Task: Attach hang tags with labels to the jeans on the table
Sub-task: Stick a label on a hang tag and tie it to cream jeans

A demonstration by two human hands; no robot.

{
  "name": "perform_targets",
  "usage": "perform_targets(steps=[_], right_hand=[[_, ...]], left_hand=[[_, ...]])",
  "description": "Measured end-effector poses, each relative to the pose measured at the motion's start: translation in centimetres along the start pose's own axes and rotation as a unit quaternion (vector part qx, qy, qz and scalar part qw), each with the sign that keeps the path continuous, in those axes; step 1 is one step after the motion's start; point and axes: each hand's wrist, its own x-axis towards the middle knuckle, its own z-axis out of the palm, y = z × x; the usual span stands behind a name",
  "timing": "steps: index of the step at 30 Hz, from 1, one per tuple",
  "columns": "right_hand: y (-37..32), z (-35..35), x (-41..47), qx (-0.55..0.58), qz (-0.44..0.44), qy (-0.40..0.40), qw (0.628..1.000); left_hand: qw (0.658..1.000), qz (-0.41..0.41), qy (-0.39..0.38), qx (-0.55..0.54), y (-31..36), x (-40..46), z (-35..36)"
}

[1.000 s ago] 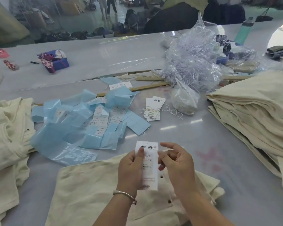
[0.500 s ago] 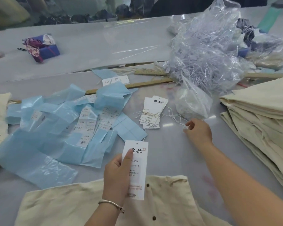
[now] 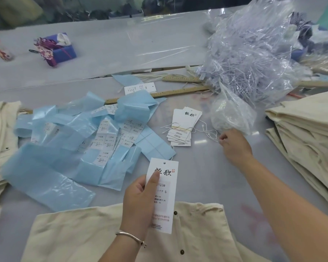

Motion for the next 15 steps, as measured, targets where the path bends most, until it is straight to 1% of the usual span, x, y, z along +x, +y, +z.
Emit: perform_targets(steps=[2,4,6,8,10,13,15], right_hand=[[-1.2,-1.0,-1.9,0.107,-0.039,0.044,0.993],[-3.0,-2.5,-4.6,0.216,-0.076,0.077,0.970],[-5.2,-3.9,-7.6,0.307,-0.091,0.082,0.944],[-7.4,-5.0,-10.8,0.372,-0.096,0.053,0.922],[-9.5,-5.4,-14.3,0.407,-0.104,0.000,0.907],[-12.2,-5.2,-19.3,0.406,-0.129,-0.078,0.901],[-13.8,-4.6,-22.2,0.373,-0.146,-0.100,0.911]], left_hand=[[1.000,0.012,-0.005,0.001,0.3,-0.5,-0.5],[0.999,0.033,-0.024,0.004,0.9,-1.4,-1.1],[0.998,0.046,-0.051,-0.005,1.5,-2.5,-1.7],[0.996,0.062,-0.061,-0.007,2.0,-3.7,-2.5],[0.994,0.089,-0.068,-0.004,2.5,-5.0,-3.4],[0.990,0.121,-0.075,0.010,3.0,-7.0,-4.8],[0.986,0.150,-0.075,0.020,3.1,-8.4,-5.9]])
